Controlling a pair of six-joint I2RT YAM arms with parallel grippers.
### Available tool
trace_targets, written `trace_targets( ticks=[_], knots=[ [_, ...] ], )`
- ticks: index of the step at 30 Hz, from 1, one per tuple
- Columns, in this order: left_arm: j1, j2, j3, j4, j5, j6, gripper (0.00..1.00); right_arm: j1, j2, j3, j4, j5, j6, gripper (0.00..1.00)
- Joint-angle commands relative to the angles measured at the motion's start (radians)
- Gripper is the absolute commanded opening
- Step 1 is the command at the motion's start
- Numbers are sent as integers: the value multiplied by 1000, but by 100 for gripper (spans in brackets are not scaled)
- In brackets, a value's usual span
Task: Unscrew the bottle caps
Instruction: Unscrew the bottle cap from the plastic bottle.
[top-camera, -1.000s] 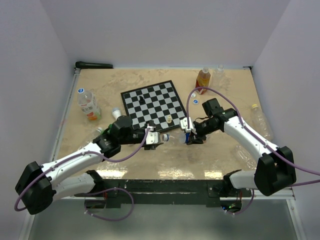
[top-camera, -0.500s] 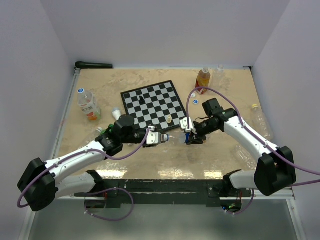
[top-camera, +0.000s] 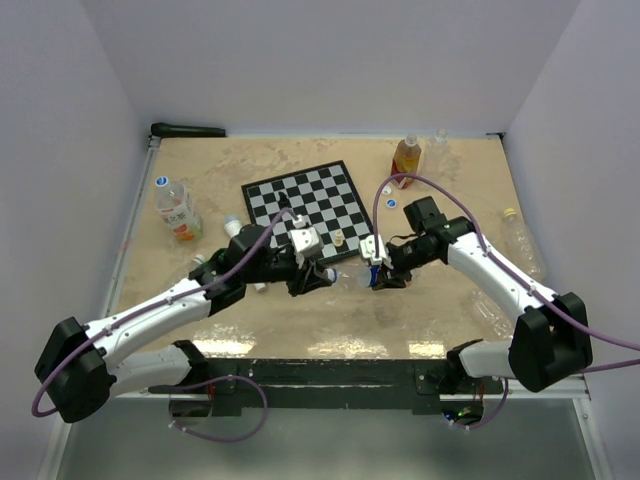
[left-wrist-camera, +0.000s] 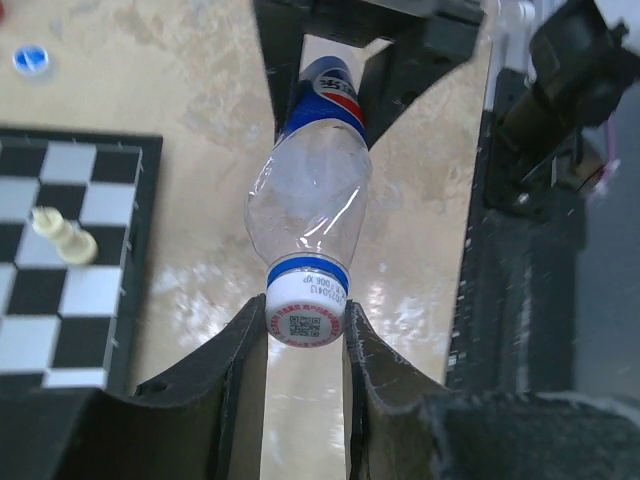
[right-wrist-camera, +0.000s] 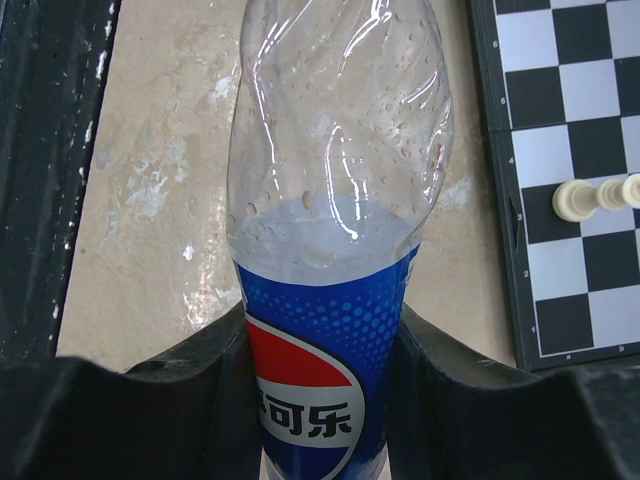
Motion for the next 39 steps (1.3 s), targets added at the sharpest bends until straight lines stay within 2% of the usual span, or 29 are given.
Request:
trace_targets(
  ticks=[1, 3, 5, 9, 14, 16, 17, 18, 20, 21, 26, 28, 31, 33, 35, 39],
  knots=[
    [6, -43, 85, -127, -184, -563, 0, 5, 4, 32, -1, -5, -8, 0],
    [6, -48, 77, -133, -188, -716, 0, 10, 8, 30, -1, -2, -8, 0],
    [4, -47, 87, -151, -198, -768, 0, 11, 10, 30, -1, -1, -8, 0],
    [6, -43, 113, -194, -277, -726, 0, 11, 1, 29, 3, 4, -3, 0],
    [6, -30, 128, -211, -285, -618, 2, 13, -1, 29, 5, 6, 0, 0],
    [6, -34, 128, -211, -290, -585, 20, 11, -1, 29, 5, 4, -2, 0],
    [6, -39, 126, -211, -291, -569, 33, 11, 1, 29, 5, 4, -2, 0],
    [6, -46, 128, -206, -282, -546, 50, 11, 1, 27, 3, 2, -2, 0],
    [6, -69, 122, -197, -268, -502, 66, 11, 1, 29, 2, 2, -3, 0],
    [4, -83, 123, -193, -264, -461, 70, 11, 1, 29, 2, 2, -3, 0],
    [6, -180, 126, -191, -288, -295, 83, 11, 1, 29, 0, 2, -5, 0],
    [6, -221, 139, -223, -308, -195, 93, 11, 1, 30, 0, 2, -6, 0],
    [6, -240, 188, -337, -345, 36, 97, 11, 4, 30, -1, -1, -8, 0],
    [6, -255, 199, -355, -359, 150, 97, 13, 4, 30, -1, -1, -8, 0],
    [6, -286, 173, -332, -299, 274, 97, 13, 4, 30, -1, -1, -8, 0],
    [4, -372, 59, -239, -45, 460, 97, 13, 4, 29, -3, 4, -8, 0]
  ],
)
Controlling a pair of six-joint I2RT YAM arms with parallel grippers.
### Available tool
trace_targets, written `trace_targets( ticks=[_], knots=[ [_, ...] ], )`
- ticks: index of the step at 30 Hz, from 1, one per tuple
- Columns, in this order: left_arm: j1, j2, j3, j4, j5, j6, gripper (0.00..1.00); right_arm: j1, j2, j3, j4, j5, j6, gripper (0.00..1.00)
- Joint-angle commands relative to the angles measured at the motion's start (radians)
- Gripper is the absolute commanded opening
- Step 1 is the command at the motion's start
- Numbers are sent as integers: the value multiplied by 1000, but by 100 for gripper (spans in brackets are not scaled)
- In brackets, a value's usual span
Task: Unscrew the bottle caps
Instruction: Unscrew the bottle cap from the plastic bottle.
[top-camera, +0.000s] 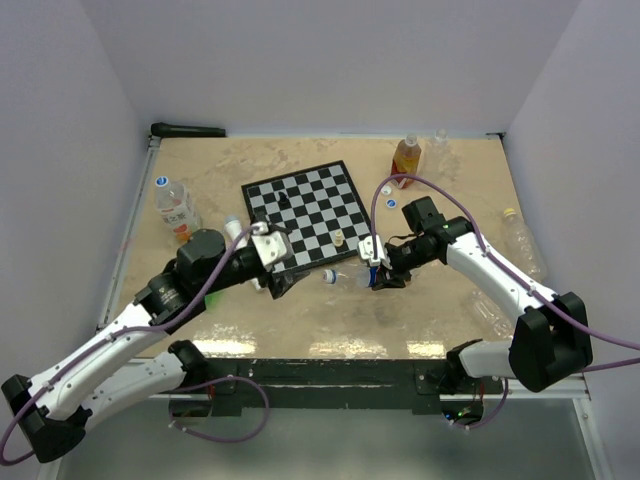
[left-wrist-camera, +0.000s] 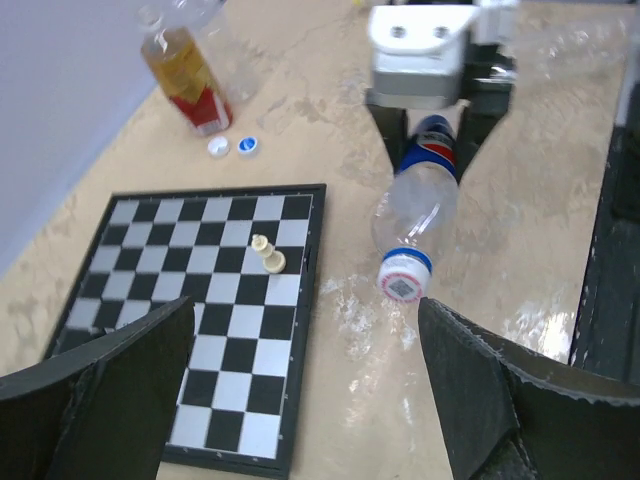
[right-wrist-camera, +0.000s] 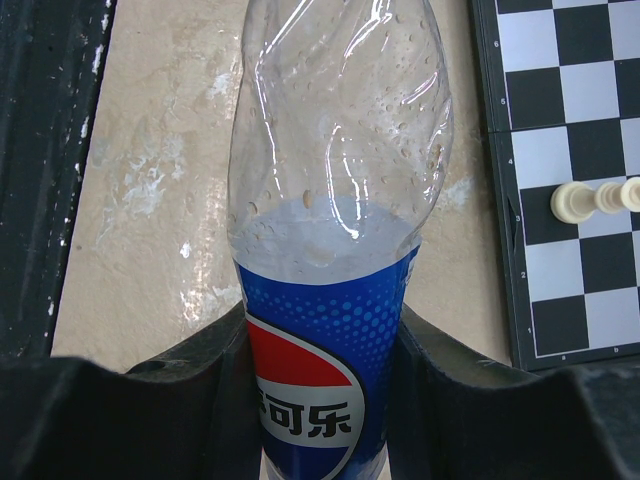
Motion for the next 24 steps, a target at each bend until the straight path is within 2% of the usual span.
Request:
trace_targets(
  ticks=[1, 4, 11, 19, 24],
  knots=[
    [0, -81, -95, 88, 246, 300, 97, 0, 3, 23, -9, -8, -6, 0],
    [0, -71, -100, 104, 269, 326, 96, 0, 6, 23, -9, -9, -6, 0],
    [-1, 69, -58, 24, 277, 400, 91, 2, 9, 24, -9, -8, -6, 0],
    [-1, 159, -37, 71, 297, 446, 90, 2, 14, 24, -12, -5, -9, 0],
    [-6, 218, -26, 88, 324, 437, 85, 2, 11, 24, -13, -5, -9, 0]
  ],
)
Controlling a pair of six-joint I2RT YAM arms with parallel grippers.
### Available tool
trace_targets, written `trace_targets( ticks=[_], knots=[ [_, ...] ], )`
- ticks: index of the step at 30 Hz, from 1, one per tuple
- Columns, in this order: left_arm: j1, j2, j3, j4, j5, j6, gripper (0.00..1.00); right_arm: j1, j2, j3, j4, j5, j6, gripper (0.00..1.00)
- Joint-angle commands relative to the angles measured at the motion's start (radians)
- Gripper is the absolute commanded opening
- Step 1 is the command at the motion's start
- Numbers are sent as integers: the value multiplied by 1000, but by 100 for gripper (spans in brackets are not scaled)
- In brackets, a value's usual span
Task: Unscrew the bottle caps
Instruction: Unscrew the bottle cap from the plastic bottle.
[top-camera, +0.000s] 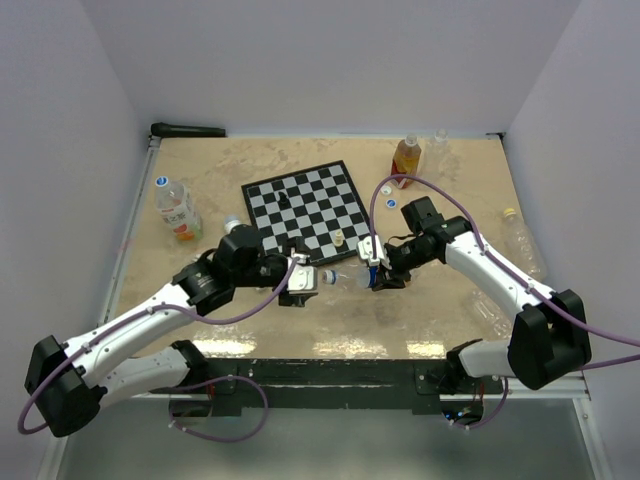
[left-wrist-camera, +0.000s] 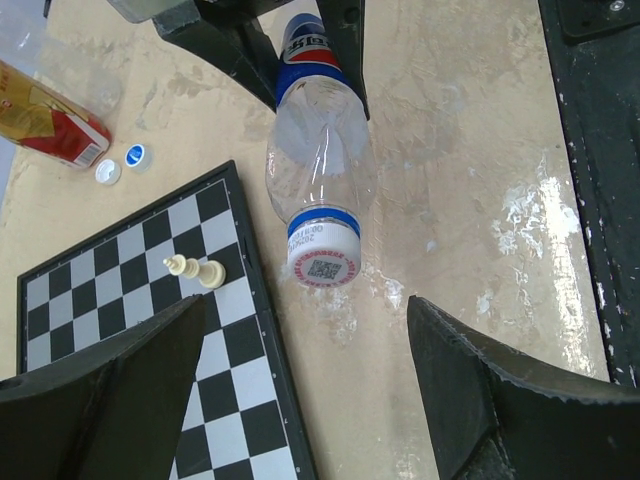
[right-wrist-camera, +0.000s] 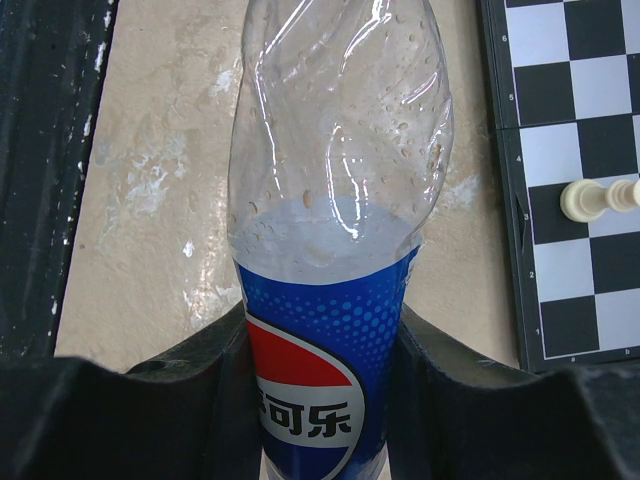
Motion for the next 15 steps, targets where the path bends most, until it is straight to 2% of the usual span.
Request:
trace_targets(
  ticks=[1, 8, 15],
  knots=[
    [-5, 37, 50, 77, 62, 15, 84, 2, -2, 24, -10, -7, -9, 0],
    [-9, 98, 50, 140, 102, -34, 75, 3, -2, 24, -12, -7, -11, 0],
    [-12, 137, 65, 138, 120, -62, 56, 3, 2, 26, -10, -7, -11, 0]
  ],
)
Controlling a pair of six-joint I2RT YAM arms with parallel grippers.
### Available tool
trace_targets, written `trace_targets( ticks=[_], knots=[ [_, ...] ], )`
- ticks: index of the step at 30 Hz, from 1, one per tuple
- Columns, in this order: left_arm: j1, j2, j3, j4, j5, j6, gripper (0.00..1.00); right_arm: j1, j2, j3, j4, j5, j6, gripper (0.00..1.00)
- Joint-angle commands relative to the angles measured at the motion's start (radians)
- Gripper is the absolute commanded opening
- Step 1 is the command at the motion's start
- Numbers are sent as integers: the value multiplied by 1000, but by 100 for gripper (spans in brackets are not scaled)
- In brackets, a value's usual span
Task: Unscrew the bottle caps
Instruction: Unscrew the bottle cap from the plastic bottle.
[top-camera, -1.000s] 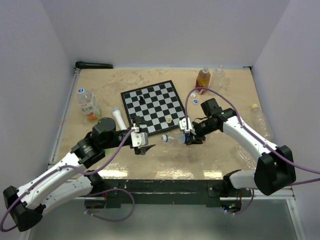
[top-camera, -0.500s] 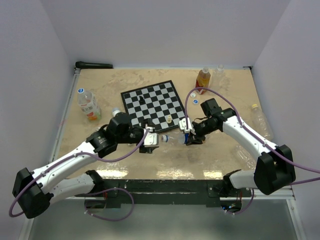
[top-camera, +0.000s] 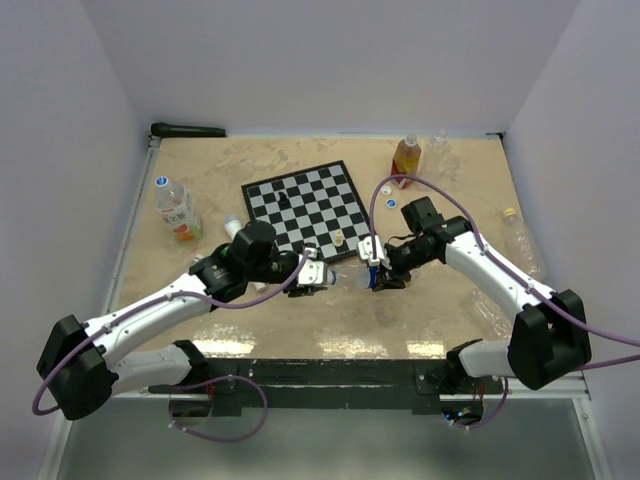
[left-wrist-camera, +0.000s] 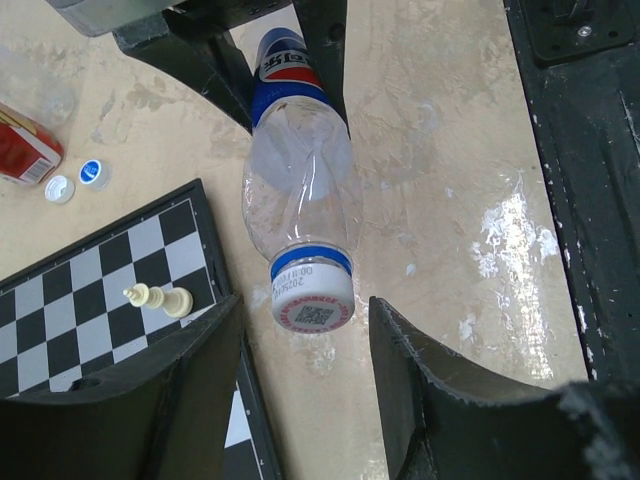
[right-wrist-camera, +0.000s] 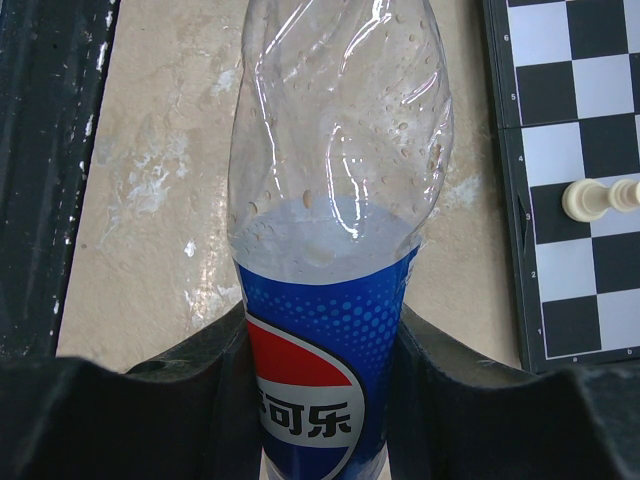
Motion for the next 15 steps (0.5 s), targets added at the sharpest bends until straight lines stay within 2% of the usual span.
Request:
trace_targets(
  ticks=[1, 5, 7, 12, 15],
  knots=[
    [-8, 13, 51, 56, 52, -25, 53, 2, 2, 24, -6, -7, -9, 0],
    [-8, 21, 54, 61, 72, -42, 46, 3, 2, 24, -6, -6, -9, 0],
    [-8, 24, 56, 64, 75, -55, 38, 3, 2, 26, -8, -6, -9, 0],
    [-7, 31, 69, 58, 69, -169, 0, 3, 0, 24, -8, -4, -7, 0],
    [-7, 24, 74, 55, 19, -370, 0, 3, -2, 24, -5, -3, -6, 0]
  ],
)
